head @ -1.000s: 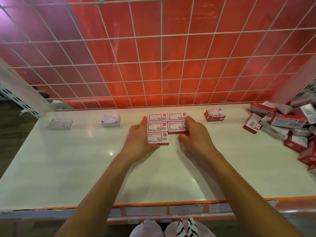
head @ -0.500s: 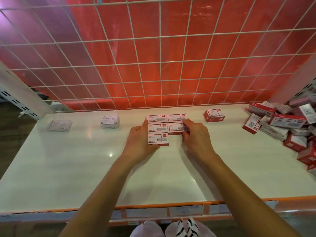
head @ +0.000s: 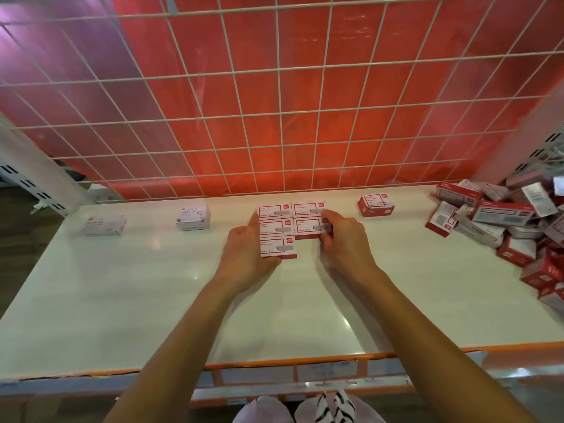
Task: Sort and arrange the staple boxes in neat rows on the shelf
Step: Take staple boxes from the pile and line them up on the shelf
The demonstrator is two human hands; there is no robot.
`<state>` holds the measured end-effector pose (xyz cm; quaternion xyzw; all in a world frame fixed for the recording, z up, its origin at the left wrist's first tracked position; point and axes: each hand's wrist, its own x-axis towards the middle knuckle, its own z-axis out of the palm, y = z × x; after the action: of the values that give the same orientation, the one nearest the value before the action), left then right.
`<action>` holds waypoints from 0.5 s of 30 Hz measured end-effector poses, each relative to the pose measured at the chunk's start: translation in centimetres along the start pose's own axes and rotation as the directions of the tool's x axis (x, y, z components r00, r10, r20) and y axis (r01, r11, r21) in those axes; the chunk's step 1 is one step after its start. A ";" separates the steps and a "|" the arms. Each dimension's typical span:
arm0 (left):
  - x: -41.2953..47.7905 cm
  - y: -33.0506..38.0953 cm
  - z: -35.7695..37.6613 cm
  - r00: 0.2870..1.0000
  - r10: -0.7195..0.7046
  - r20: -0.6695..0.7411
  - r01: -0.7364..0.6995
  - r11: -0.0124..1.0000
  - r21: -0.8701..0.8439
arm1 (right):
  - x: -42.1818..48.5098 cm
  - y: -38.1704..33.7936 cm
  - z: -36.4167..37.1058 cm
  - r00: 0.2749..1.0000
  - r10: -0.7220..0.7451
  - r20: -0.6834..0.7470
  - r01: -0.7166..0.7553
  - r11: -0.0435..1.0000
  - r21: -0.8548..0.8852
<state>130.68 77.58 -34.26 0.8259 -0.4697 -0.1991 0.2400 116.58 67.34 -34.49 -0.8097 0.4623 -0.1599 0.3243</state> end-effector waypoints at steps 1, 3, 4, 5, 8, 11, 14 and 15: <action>0.0 0.1 0.0 1.000 -0.004 0.006 0.004 1.000 -0.003 | -0.1 0.0 0.0 1.000 -0.012 -0.002 0.012 1.000 0.000; -0.1 0.2 0.1 1.000 -0.002 0.002 0.002 1.000 0.017 | -0.3 0.0 0.0 1.000 -0.023 -0.006 0.023 1.000 -0.005; -0.1 0.2 0.2 1.000 0.006 -0.017 -0.005 0.999 0.050 | -0.5 0.1 0.1 1.000 -0.024 -0.010 0.024 1.000 -0.015; -0.3 0.2 0.3 0.999 0.009 -0.047 -0.005 0.996 0.090 | -0.7 0.2 0.1 1.000 -0.028 -0.013 0.027 0.999 -0.044; -0.9 1.1 0.6 0.992 -0.021 -0.125 0.042 0.984 0.175 | -1.5 0.5 -0.2 1.000 -0.016 -0.004 0.015 0.978 -0.207; -1.2 2.5 1.2 0.987 0.026 -0.159 0.015 0.967 0.253 | -2.3 0.4 -0.8 1.000 -0.020 -0.001 0.019 0.959 -0.282; -1.2 4.1 2.0 0.987 0.093 -0.127 -0.046 0.942 0.333 | -2.9 0.4 -1.5 0.999 -0.033 0.003 0.032 0.945 -0.325; -1.3 4.7 2.3 0.989 0.106 -0.104 -0.062 0.931 0.359 | -3.1 0.5 -1.7 0.999 -0.034 0.007 0.035 0.939 -0.343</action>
<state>125.63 76.15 -33.24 0.8453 -0.5173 -0.0501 0.1238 113.69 69.16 -33.43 -0.8618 0.4687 -0.0821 0.1758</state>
